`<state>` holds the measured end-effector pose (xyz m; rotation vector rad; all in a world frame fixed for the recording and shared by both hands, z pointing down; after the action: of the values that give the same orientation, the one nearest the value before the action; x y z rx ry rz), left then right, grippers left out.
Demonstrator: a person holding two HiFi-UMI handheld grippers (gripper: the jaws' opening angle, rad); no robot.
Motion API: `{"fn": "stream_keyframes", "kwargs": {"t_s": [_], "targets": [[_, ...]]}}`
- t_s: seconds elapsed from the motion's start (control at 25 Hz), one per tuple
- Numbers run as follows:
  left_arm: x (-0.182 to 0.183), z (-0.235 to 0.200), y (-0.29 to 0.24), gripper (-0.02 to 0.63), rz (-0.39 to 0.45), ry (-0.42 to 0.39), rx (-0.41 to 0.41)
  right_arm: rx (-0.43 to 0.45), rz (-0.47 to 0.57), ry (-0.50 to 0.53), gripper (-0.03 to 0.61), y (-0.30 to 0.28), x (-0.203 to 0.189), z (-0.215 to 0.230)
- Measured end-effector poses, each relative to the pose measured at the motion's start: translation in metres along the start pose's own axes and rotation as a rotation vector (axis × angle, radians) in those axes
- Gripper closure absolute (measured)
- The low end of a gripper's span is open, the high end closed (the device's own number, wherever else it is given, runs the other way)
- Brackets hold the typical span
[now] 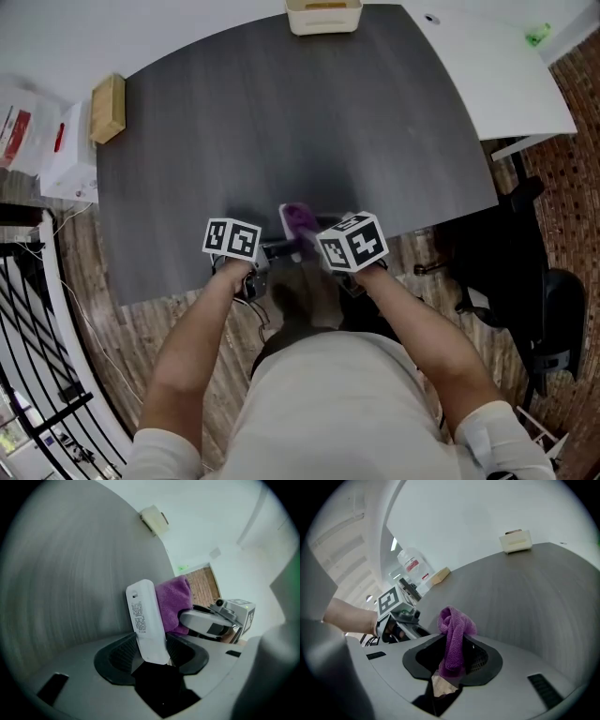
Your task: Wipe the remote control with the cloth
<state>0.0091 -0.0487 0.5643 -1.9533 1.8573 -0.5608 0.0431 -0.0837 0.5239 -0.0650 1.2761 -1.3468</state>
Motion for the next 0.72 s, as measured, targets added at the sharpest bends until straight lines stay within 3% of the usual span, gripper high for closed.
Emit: {"fn": "stream_keyframes", "kwargs": {"t_s": [0.16,0.36,0.48,0.56,0.72], "targets": [[-0.013,-0.005,0.007,0.423,-0.022,-0.031,0.005,0.050,-0.021,0.073,0.471,-0.013,0.005,-0.019],[-0.031,-0.022,0.024,0.399,-0.080,-0.267,0.203,0.060,-0.100,0.190,0.471,-0.033,0.000,-0.035],[-0.041,-0.032,0.039,0.397,-0.086,-0.366,0.288,0.066,-0.128,0.241,0.471,-0.042,0.000,-0.042],[-0.043,-0.039,0.055,0.397,-0.082,-0.490,0.383,0.072,-0.122,0.248,0.472,-0.043,0.005,-0.045],[-0.031,-0.041,0.083,0.397,-0.116,-0.913,0.618,0.070,-0.065,0.222,0.472,-0.030,0.017,-0.041]]}}
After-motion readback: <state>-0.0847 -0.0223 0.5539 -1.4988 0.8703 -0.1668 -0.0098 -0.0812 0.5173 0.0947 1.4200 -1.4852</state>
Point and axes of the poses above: the fingertips, and each gripper's own axes: y backward along the fingers, z to its right, x out of its top, the point moved 1 cm from there along y, backward along the fingers, and after that the axes turned 9 degrees about y, right-handed, at the moved point
